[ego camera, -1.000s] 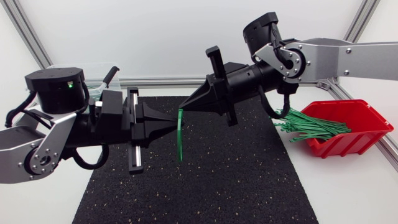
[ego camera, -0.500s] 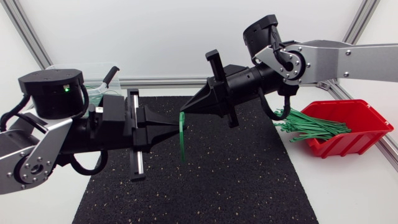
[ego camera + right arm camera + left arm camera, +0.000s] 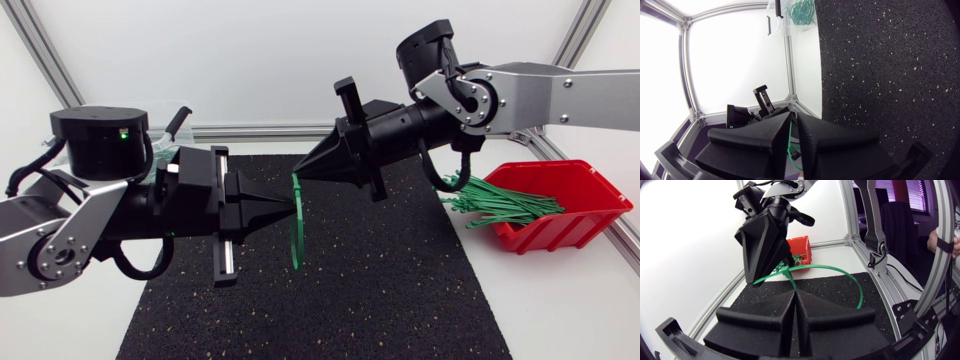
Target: Take a green cable tie from the red box, thread the tail through the head to close it, then place it in the transparent bin on the left.
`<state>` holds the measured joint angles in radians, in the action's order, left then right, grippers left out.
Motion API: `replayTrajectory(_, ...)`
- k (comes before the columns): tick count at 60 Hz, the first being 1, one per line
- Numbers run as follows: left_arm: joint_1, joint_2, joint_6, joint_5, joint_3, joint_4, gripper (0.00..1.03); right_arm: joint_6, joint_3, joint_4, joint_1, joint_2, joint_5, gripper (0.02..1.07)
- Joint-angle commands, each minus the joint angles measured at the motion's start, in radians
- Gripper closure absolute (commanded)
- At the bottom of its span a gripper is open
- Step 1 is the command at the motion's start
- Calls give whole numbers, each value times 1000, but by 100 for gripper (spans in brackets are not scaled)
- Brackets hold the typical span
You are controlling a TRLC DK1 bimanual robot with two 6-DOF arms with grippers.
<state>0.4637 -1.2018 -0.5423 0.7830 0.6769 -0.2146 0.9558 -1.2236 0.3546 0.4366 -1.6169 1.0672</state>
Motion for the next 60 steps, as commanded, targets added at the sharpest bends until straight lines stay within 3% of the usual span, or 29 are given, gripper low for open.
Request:
replayTrajectory(1,-31,-35,21,13,61,24,100,-23,21,-13,1,22,-10,58)
replayTrajectory(4,-39,-42,42,13,72,32,100,-28,24,-11,2,31,-12,39)
replayTrajectory(10,-68,-56,79,9,99,72,100,-22,21,3,-1,41,-56,18)
replayTrajectory(14,-76,-64,79,-41,128,126,100,-22,18,6,-6,40,-122,7)
replayTrajectory(19,-73,-61,73,-111,142,169,100,-29,6,34,-1,32,-231,7)
replayTrajectory(33,-40,-114,10,-505,277,399,100,-81,-2,73,51,34,-590,7)
replayTrajectory(45,-189,-196,-33,-665,435,477,100,-154,-16,104,94,29,-845,7)
replayTrajectory(52,-281,-254,-59,-732,527,448,100,-212,-43,149,99,12,-921,7)
replayTrajectory(56,-329,-294,-79,-803,563,366,100,-244,-60,175,99,11,-966,7)
replayTrajectory(60,-379,-341,-81,-823,618,331,100,-273,-65,182,97,18,-1000,7)
